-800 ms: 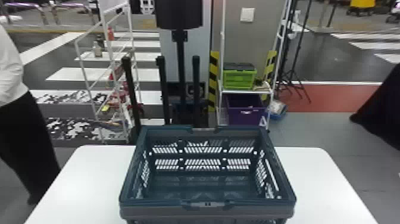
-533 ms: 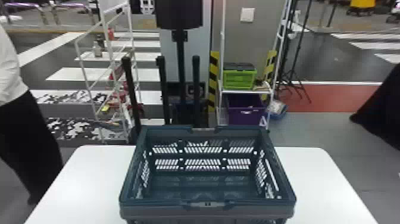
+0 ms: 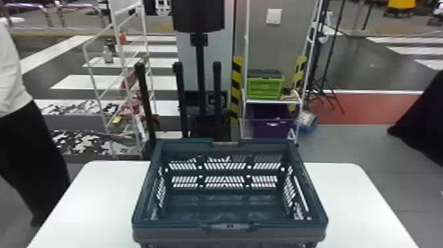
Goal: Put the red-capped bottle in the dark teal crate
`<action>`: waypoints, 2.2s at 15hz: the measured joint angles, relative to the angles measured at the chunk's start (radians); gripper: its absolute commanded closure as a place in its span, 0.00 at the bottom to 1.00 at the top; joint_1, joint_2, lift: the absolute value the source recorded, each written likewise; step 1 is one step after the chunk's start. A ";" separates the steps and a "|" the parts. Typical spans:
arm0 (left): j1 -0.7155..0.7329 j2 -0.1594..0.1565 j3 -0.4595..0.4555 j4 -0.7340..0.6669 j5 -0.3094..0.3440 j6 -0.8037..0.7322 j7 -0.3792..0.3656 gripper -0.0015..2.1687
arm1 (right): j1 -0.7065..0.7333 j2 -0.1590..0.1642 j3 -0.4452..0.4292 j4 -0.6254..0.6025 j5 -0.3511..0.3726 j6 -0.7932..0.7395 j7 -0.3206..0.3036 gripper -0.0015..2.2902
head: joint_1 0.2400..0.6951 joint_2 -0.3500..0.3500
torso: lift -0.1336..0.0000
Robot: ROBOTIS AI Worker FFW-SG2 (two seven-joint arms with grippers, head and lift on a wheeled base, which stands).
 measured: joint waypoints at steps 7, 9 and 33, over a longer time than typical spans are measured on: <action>-0.123 0.040 0.086 -0.280 0.001 0.458 -0.057 0.74 | 0.004 0.001 0.001 -0.001 0.000 -0.004 0.000 0.07 | 0.57 0.50 | 1.00; -0.226 0.055 0.098 -0.349 0.002 0.683 -0.109 0.74 | 0.007 0.004 0.002 -0.002 0.000 -0.007 0.000 0.07 | 0.57 0.50 | 1.00; -1.525 0.074 -0.512 0.763 -0.208 1.241 -1.052 0.74 | 0.043 0.034 0.000 -0.013 0.015 -0.040 0.000 0.07 | 0.57 0.50 | 1.00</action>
